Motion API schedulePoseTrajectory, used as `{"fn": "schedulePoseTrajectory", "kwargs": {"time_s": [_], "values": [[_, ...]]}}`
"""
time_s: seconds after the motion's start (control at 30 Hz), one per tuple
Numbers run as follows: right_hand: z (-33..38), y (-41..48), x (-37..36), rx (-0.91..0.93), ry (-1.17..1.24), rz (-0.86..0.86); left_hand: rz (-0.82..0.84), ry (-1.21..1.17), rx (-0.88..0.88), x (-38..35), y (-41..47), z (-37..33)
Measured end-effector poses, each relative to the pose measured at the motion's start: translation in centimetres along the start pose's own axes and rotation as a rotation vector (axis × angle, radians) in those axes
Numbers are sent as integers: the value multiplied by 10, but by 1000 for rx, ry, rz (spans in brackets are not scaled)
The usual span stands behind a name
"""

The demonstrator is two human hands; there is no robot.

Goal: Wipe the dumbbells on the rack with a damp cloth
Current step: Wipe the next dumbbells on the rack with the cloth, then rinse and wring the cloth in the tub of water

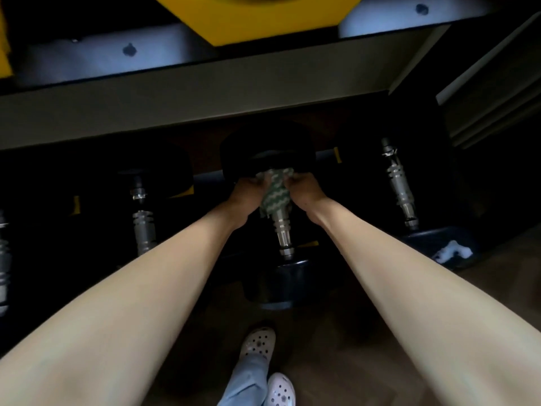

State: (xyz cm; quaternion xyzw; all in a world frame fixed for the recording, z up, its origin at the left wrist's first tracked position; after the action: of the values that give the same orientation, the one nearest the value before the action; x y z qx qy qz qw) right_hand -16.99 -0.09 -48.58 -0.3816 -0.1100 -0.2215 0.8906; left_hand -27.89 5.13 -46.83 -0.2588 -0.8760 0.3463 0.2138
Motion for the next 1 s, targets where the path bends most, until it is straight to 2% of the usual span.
{"fn": "schedulePoseTrajectory", "kwargs": {"time_s": [0.17, 0.27, 0.37, 0.47, 0.63, 0.87, 0.93, 1.0], "values": [[-6, -20, 11, -8, -243, 58, 70, 317, 10, -3, -17, 14], [-23, -45, 6, -25, -410, 175, 165, 545, 67, -15, -37, 37], [-26, -65, 4, -11, -604, 259, 244, 725, 36, -26, -55, 41], [-18, -78, 6, 10, -678, 294, 314, 856, 7, -28, -69, 33], [-1, -108, 16, 44, -609, 335, 408, 963, -47, -22, -97, 19], [18, -167, 26, 61, -485, 360, 385, 977, -41, -3, -149, 5], [15, -193, 35, 25, -354, 330, 416, 990, -3, -8, -175, -3], [17, -221, 60, -23, -173, 215, 408, 941, -19, -17, -203, -26]]}}
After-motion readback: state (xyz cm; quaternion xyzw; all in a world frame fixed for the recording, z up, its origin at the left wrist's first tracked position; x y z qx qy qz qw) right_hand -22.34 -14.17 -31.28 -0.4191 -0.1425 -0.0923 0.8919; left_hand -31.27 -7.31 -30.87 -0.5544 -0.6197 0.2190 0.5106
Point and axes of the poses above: each hand's wrist, its own y-axis towards the middle knuckle, its own x-axis out of the back of the hand, z = x × y, the point moved 9 cm from there along y, towards the middle knuckle, and after that the axes turned 3 degrees about x, right-handed, at the moved point
